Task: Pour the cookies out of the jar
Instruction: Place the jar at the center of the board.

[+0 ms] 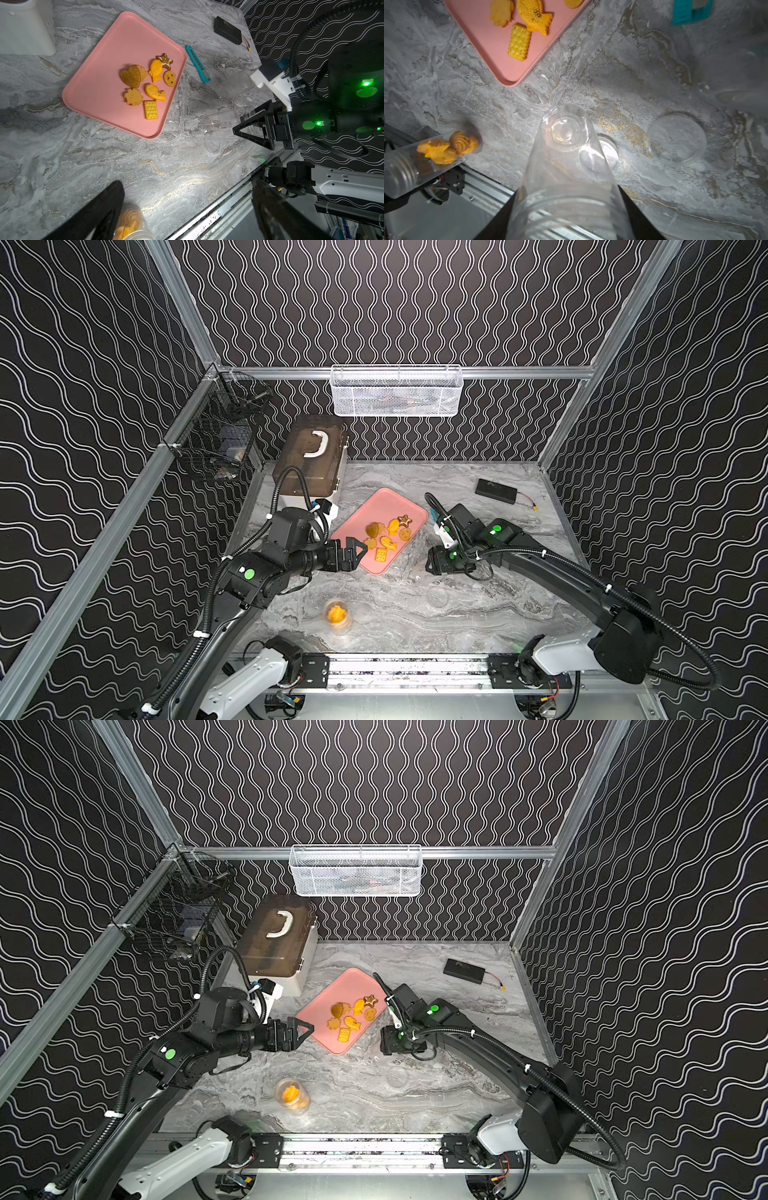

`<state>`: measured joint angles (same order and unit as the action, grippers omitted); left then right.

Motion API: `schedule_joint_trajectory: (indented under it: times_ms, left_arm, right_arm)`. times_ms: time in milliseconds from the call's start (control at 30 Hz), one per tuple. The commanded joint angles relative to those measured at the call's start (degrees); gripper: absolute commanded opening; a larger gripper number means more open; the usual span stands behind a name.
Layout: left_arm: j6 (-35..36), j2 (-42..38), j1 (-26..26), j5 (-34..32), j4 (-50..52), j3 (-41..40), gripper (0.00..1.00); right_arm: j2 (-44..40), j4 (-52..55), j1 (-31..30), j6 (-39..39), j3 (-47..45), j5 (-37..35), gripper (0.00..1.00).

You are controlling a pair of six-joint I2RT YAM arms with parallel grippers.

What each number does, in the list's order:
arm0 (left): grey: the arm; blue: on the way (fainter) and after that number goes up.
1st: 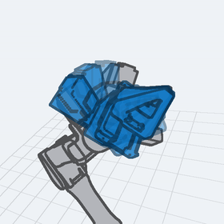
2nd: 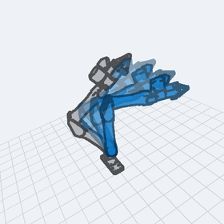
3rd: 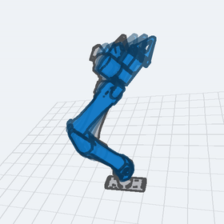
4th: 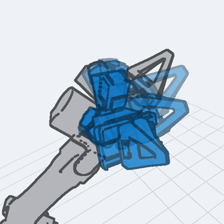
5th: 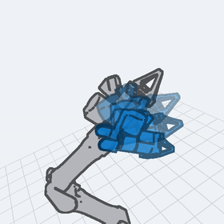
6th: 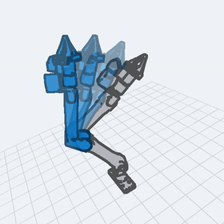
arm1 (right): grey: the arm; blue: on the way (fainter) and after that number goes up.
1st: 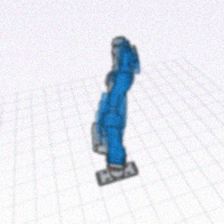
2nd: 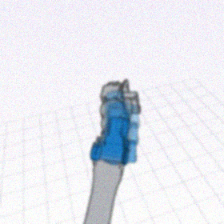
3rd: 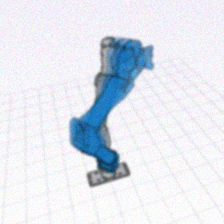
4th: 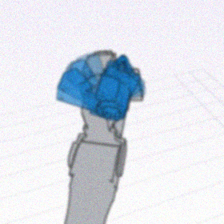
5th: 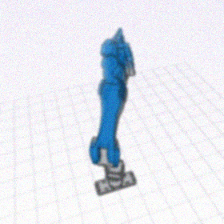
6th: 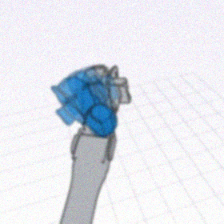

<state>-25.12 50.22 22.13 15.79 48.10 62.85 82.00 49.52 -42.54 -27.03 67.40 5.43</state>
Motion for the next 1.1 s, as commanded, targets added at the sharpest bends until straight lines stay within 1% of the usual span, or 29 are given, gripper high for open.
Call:
schedule_joint_trajectory:
  times_ms: [0,333,433,833,933,1067]
  left_arm:
    - [1.96,-0.24,-0.11,-0.84,1.04,-0.11,0.99]
    - [3.05,-0.49,-0.16,-1.20,1.39,-0.23,0.99]
    - [3.40,-0.38,-0.16,-1.29,1.57,-0.19,0.99]
    - [4.18,-0.12,-0.25,-1.64,1.28,-0.84,0.99]
    - [4.29,0.01,-0.25,-1.55,1.04,-1.08,0.99]
    - [4.30,0.23,-0.33,-1.47,1.00,-1.06,0.99]
  right_arm:
    - [2.20,2.47,-0.60,1.31,1.41,-5.14,0.64]
    - [9.36,5.56,-1.80,3.11,5.10,-10.67,0.65]
    - [10.59,5.59,-1.95,3.29,5.53,-10.84,0.65]
    - [14.99,8.09,-2.28,4.08,8.10,-16.29,0.67]
    - [15.60,8.09,-2.28,4.06,8.04,-16.54,0.68]
    - [15.87,7.30,-2.29,4.17,7.66,-15.38,0.72]
